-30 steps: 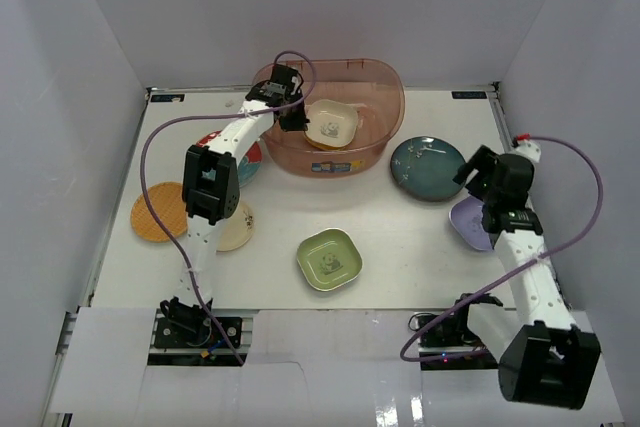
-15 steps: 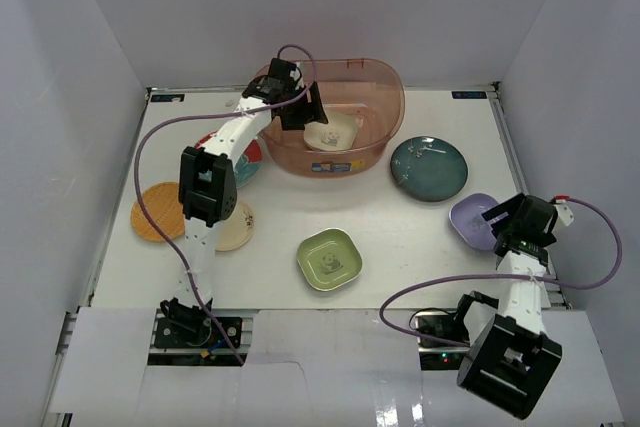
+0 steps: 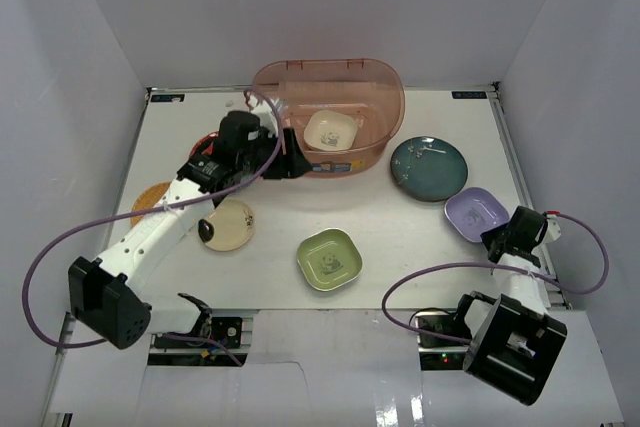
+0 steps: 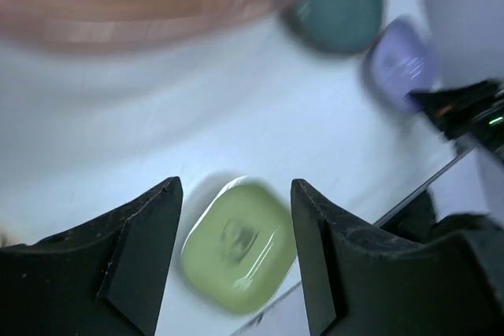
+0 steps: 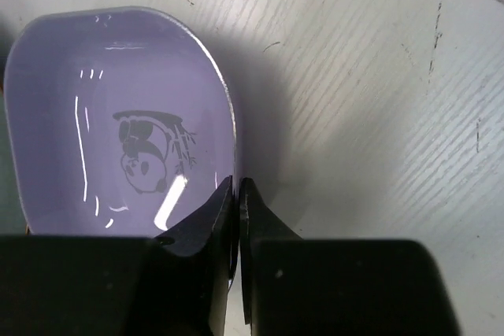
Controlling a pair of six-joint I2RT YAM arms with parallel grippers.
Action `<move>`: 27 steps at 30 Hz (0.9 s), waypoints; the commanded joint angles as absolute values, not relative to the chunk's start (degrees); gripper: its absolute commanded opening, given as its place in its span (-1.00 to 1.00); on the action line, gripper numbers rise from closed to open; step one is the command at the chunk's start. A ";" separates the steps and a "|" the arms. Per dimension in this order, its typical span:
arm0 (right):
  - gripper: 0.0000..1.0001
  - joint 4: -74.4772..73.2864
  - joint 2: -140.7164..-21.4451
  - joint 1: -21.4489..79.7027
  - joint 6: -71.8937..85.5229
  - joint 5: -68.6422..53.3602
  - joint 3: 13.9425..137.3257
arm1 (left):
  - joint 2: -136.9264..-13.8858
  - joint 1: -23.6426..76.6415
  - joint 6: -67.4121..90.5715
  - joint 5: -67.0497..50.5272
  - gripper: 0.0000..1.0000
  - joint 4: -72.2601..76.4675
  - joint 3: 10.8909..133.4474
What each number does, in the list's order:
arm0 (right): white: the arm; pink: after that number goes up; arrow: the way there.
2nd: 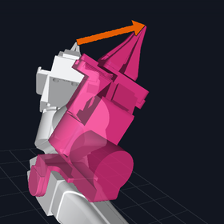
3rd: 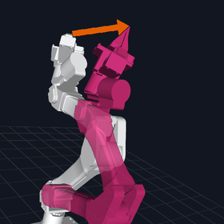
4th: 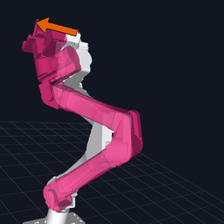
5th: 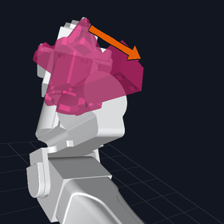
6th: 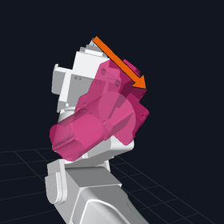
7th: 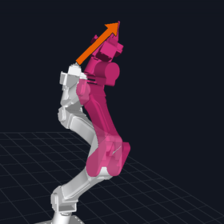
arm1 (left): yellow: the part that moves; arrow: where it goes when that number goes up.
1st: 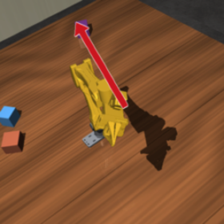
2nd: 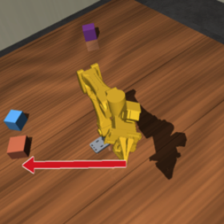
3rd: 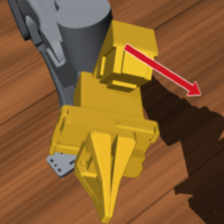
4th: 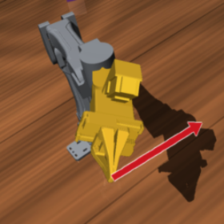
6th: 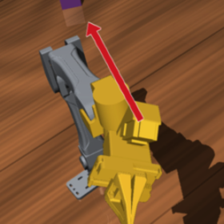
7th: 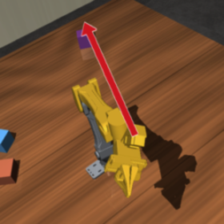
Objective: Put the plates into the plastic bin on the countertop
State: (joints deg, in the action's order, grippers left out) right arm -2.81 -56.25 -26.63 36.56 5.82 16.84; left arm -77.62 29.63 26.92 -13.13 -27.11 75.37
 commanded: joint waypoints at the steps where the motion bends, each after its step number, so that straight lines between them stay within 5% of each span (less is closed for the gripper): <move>1: -0.84 -0.70 -50.91 -26.98 38.67 5.36 15.64 | -71.67 29.62 27.06 -9.06 0.36 -33.92 60.85; 6: -0.84 -3.60 -42.27 -26.54 42.79 -8.14 21.43 | -65.83 29.79 34.70 -11.42 0.70 -33.67 48.71; 12: -0.84 5.97 -43.50 -15.16 45.01 -15.03 31.97 | -68.20 29.97 41.38 -15.02 0.70 -24.54 40.26; 18: -0.84 0.37 -65.27 11.37 29.99 -4.14 60.08 | -72.15 31.72 43.51 -15.82 0.68 -16.96 38.32; 27: -0.84 -14.38 -107.81 21.79 23.11 8.25 105.58 | -75.94 37.96 44.56 -11.43 0.65 -16.00 35.95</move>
